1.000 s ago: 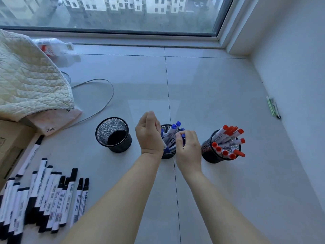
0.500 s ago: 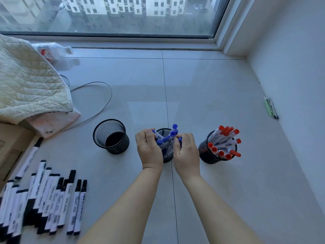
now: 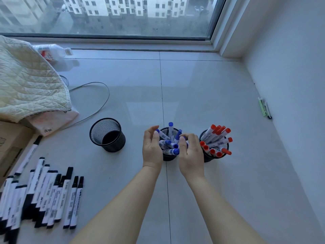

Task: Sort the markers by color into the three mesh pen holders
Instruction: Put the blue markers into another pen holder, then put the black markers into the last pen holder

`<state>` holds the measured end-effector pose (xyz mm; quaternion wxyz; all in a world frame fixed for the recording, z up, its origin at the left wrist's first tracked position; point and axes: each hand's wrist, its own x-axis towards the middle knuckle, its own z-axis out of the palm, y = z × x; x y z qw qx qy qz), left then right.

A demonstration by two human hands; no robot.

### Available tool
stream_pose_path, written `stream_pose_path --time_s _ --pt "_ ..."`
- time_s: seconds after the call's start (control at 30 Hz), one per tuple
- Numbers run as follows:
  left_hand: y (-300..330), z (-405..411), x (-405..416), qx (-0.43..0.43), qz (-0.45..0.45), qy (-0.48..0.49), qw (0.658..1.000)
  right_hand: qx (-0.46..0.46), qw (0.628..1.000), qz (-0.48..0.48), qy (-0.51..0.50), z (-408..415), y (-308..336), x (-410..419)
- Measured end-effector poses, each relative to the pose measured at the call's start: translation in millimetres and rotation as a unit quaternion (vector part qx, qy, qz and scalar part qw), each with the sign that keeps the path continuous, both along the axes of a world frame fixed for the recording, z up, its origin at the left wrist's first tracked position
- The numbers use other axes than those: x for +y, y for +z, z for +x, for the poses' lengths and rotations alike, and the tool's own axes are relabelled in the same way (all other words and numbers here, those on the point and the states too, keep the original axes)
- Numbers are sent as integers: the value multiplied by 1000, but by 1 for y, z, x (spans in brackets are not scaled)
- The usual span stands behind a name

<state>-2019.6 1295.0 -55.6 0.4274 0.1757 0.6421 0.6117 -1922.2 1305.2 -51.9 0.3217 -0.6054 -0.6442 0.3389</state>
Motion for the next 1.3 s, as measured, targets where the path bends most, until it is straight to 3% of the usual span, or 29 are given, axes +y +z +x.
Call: stream_pose_path --time_s 0.4,0.6,0.83,1.1,1.3 --pt "36 -18 -52 124 -58 29 990 -34 996 82 26 -7 38 -37" --pt "44 -41 -117 166 -105 12 981 2 995 -23 100 -32 36 -92" --pt "17 -106 -196 157 -205 7 966 -106 971 -82 197 -77 12 -150" --pt "-8 -216 -262 211 -315 47 924 -150 946 -205 200 -160 -21 -194" --pt "-20 -277 -281 267 -343 98 895 -167 948 -215 165 -210 -36 -209"
